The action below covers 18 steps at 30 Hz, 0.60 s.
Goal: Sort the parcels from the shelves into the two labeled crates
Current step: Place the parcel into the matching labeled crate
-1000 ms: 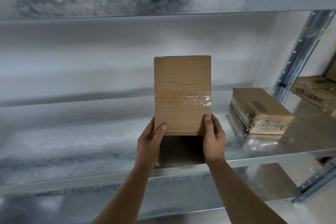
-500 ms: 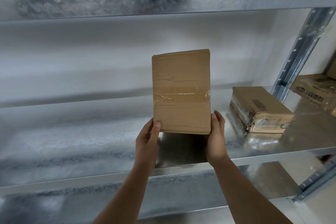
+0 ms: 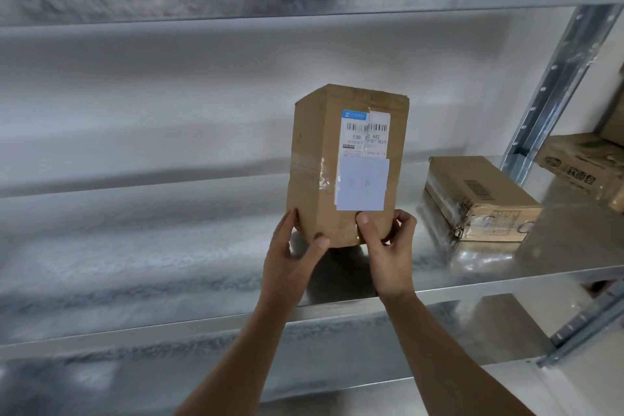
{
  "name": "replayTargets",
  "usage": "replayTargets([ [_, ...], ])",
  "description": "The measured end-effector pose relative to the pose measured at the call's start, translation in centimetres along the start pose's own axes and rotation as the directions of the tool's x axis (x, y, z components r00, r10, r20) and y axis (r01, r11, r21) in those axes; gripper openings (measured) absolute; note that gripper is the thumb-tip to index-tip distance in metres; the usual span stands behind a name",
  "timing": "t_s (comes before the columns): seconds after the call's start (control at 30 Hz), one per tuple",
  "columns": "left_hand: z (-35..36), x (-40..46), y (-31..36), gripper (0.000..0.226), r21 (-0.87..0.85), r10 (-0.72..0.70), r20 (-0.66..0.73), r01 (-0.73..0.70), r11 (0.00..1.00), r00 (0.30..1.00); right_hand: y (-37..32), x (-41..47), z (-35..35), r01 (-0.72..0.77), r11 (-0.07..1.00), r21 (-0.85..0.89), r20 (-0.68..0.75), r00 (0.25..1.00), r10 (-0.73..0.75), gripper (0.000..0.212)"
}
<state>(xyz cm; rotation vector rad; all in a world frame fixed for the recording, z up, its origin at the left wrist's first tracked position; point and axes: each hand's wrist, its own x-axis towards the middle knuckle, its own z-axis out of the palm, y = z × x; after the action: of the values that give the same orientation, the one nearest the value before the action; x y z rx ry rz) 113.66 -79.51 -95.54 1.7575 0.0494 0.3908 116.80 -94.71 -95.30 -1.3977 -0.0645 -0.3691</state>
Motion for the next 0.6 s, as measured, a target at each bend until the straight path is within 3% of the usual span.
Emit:
replayTargets([
  [0.07,-0.06,0.09,0.04,0.085,0.014,0.003,0.022,-0.004,1.000,1.000,0.25,-0.06,0.03,0.027,1.000,-0.010,0.007,1.000,-0.027,0.041],
  [0.13,-0.30,0.14,-0.07,0.066,0.025,0.000,-0.004,0.000,1.000,1.000,0.73,0.03,0.04,0.051,0.998,-0.039,0.010,0.999,-0.051,0.038],
  [0.2,-0.43,0.15,-0.05,0.042,0.020,-0.012,-0.027,0.013,1.000,1.000,0.96,0.11,0.13,0.050,0.996,-0.070,0.021,0.999,-0.049,0.051],
  [0.27,-0.49,0.08,0.21,0.034,0.016,-0.015,-0.036,0.015,1.000,0.999,1.04,0.12,0.16,0.044,0.995,-0.085,0.036,0.999,-0.041,0.063],
  [0.6,-0.38,0.00,0.48,0.035,0.013,-0.015,-0.002,0.015,1.000,1.000,0.52,0.00,0.20,0.062,0.997,-0.053,0.060,0.996,-0.059,0.053],
])
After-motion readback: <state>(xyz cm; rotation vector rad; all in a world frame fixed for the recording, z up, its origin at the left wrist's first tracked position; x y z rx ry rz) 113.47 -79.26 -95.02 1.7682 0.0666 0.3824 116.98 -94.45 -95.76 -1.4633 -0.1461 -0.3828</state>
